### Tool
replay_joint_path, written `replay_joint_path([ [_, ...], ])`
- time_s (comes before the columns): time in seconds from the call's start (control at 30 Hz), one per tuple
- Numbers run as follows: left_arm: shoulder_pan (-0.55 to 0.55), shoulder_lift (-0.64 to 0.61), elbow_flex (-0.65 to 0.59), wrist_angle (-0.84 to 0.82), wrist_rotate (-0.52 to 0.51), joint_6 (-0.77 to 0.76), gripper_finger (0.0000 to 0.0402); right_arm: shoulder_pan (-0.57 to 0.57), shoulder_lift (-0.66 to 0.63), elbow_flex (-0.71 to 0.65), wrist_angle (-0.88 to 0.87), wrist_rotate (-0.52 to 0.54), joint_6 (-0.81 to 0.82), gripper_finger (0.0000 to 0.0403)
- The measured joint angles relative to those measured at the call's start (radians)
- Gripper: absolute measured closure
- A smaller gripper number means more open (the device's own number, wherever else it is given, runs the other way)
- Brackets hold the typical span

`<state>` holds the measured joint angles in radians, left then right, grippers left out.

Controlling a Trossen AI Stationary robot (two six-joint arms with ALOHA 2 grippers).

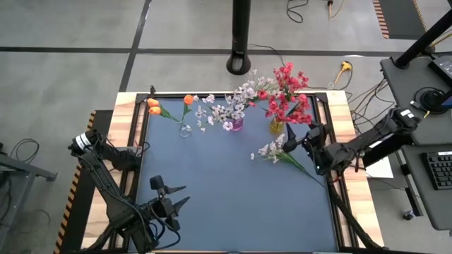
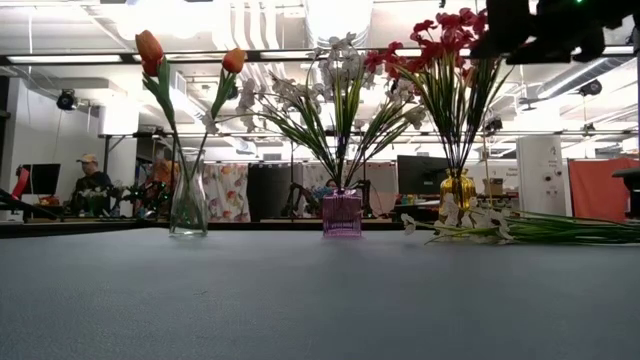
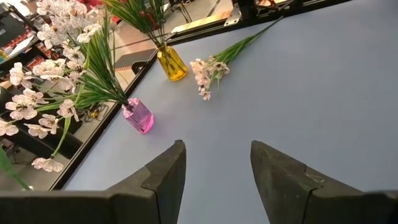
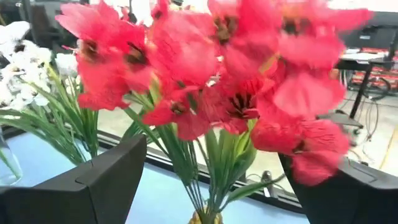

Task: Sort flowers into vase by color
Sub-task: Put the red flowers into the yellow vase, then put the white flowers into the pink vase

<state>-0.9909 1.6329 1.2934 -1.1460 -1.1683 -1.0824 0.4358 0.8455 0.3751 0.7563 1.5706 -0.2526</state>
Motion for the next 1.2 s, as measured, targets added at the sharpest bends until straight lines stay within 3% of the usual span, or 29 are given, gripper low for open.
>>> replay_joint_path([
  [1.2,0.000,0.000,0.000,0.078,0.044,0.000,0.0238,0.307,0.010,0.042,-0.001,0.000,0.173,0.0049],
])
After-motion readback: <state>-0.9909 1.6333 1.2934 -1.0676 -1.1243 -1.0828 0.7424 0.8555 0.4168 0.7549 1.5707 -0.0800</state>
